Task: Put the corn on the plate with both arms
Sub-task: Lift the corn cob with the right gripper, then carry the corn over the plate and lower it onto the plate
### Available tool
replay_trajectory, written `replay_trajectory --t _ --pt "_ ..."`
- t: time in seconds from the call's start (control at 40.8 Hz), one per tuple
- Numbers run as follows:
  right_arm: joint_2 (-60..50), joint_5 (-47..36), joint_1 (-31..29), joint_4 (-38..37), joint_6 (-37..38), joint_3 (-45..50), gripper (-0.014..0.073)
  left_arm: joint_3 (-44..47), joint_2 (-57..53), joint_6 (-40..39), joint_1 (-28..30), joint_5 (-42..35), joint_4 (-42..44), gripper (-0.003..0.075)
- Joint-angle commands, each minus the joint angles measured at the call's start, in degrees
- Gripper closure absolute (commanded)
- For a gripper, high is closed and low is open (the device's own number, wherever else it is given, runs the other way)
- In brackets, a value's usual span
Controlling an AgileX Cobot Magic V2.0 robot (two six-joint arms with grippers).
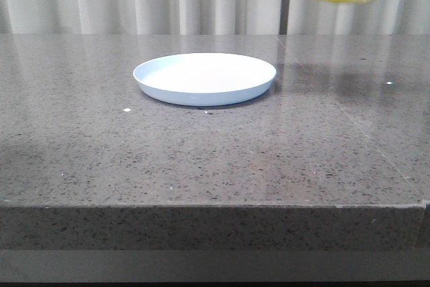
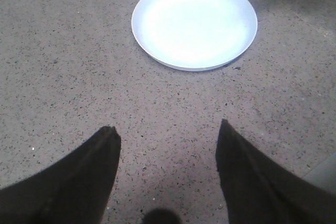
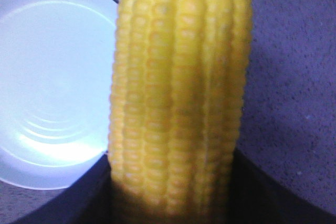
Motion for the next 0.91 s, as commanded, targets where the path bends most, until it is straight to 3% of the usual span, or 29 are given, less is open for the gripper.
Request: replay_trajectory --t 0.0,0.27,0.711,0.882 --pt "-3.25 -0.53 2.93 -0.15 -0.67 -5.89 0.0345 -1.46 -0.31 -0.43 -0.40 -4.15 -0.95 0.0311" --pt "-0.65 -4.92 9.98 1.42 -0.67 -11.15 0.0344 -1.46 -0.31 -0.43 -0.40 -4.15 -0.95 0.0311" --pt "12.17 -11.03 10.08 2.37 5.56 -11.15 0.0341 -1.46 -0.31 -0.43 -0.40 -4.15 -0.95 0.0311" --pt "15.48 -11.22 10.08 2.37 5.56 -11.15 0.0225 -1.46 -0.31 -0.43 -0.40 -4.15 -0.95 0.0311"
